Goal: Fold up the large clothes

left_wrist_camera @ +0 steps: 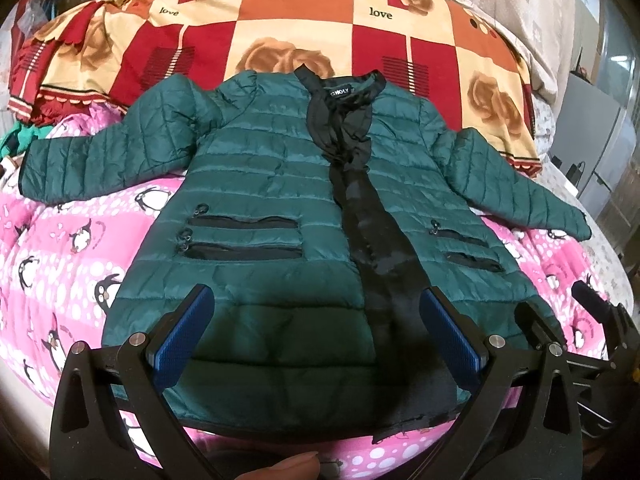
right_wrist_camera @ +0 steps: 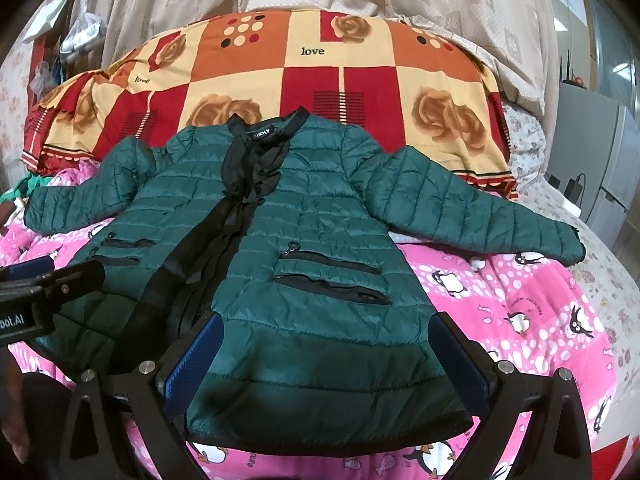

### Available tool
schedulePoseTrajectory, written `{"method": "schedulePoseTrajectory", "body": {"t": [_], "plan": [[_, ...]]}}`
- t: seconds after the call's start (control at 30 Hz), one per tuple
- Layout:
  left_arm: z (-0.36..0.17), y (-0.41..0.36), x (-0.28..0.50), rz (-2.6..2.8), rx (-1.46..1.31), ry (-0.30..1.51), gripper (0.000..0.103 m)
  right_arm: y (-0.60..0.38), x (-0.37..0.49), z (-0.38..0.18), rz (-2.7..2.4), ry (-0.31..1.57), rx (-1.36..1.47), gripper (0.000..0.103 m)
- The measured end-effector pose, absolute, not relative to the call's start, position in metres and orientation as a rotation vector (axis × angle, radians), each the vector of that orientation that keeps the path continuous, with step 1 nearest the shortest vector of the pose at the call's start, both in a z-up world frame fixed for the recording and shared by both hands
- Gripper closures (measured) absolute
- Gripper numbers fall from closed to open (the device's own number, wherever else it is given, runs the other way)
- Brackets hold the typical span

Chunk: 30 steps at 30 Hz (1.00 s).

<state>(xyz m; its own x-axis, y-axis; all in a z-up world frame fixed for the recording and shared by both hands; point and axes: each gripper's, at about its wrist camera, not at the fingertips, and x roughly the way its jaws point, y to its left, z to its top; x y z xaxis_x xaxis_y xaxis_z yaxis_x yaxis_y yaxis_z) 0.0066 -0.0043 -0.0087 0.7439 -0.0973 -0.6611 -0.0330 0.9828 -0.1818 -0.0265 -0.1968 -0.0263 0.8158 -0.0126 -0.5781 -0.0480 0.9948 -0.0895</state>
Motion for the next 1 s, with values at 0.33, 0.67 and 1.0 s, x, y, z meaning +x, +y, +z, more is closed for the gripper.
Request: {"method": "schedulePoseTrajectory", "body": {"t": [0.33, 0.67, 1.0], "plan": [[-0.008, 0.003, 0.005, -0.03, -0.2, 0.731, 0.0, -0.195, -0.026, -0.025, 0.014, 0.608, -0.123, 0.002], [-0.011, 0.009, 0.006, -0.034, -0.215, 0.735, 0.0, -0.194, -0.027, -0.025, 0.011, 0.608, -0.131, 0.002], [-0.011, 0.009, 0.006, -0.034, -0.215, 0.736, 0.0, -0.194, -0.028, -0.025, 0.012, 0.607, -0.132, 0.002]]}}
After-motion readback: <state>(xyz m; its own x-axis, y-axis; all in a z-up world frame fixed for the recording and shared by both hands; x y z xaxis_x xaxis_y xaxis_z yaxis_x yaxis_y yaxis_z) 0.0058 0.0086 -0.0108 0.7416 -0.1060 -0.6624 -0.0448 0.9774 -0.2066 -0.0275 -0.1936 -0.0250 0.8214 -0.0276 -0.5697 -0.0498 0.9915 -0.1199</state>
